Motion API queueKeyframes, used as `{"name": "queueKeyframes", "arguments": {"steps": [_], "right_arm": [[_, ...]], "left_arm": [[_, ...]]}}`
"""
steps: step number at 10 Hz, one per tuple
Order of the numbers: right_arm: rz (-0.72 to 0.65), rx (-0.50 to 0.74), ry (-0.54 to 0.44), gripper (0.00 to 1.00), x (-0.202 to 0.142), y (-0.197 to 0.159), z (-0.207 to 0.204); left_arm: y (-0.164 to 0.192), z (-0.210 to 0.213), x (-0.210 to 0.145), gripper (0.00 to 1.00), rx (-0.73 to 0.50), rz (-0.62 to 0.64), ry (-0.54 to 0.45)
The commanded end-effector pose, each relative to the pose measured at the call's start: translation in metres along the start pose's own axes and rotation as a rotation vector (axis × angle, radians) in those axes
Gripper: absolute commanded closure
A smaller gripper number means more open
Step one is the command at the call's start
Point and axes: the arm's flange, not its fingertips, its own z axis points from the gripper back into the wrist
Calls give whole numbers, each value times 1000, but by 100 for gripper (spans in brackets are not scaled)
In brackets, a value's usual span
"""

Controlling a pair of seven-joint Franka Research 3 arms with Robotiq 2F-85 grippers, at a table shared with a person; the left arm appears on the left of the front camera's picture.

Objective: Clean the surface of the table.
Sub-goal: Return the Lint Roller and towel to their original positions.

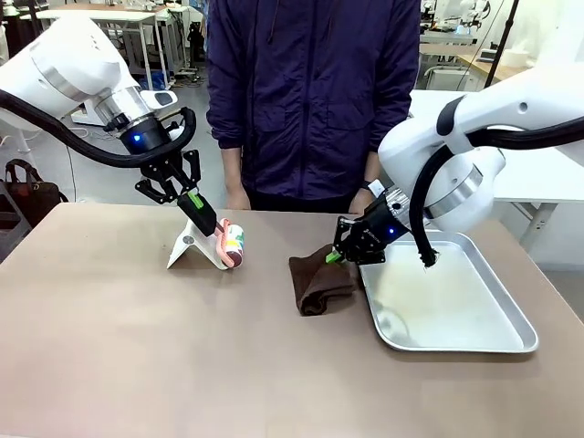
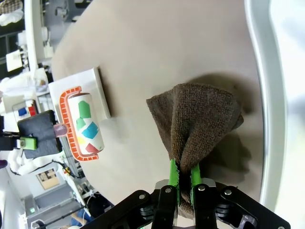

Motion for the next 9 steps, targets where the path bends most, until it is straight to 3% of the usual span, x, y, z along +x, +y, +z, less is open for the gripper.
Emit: {"name": "queueKeyframes", "arguments": {"steps": [1,3,5,9], "right_arm": [[-2,-4,-22,89,-2,0,-1],[-2,-4,-22,89,-2,0,-1],[-2,-4,-22,89,-2,0,-1],[-2,-4,-22,89,-2,0,-1]], "left_arm": [[0,0,0,78,0,0,0],[5,-9,-4,78,58,-231,-137],[6,-7,-5,78,66,-278,-163],[12,-3,1,78,48,-156,-137]]}}
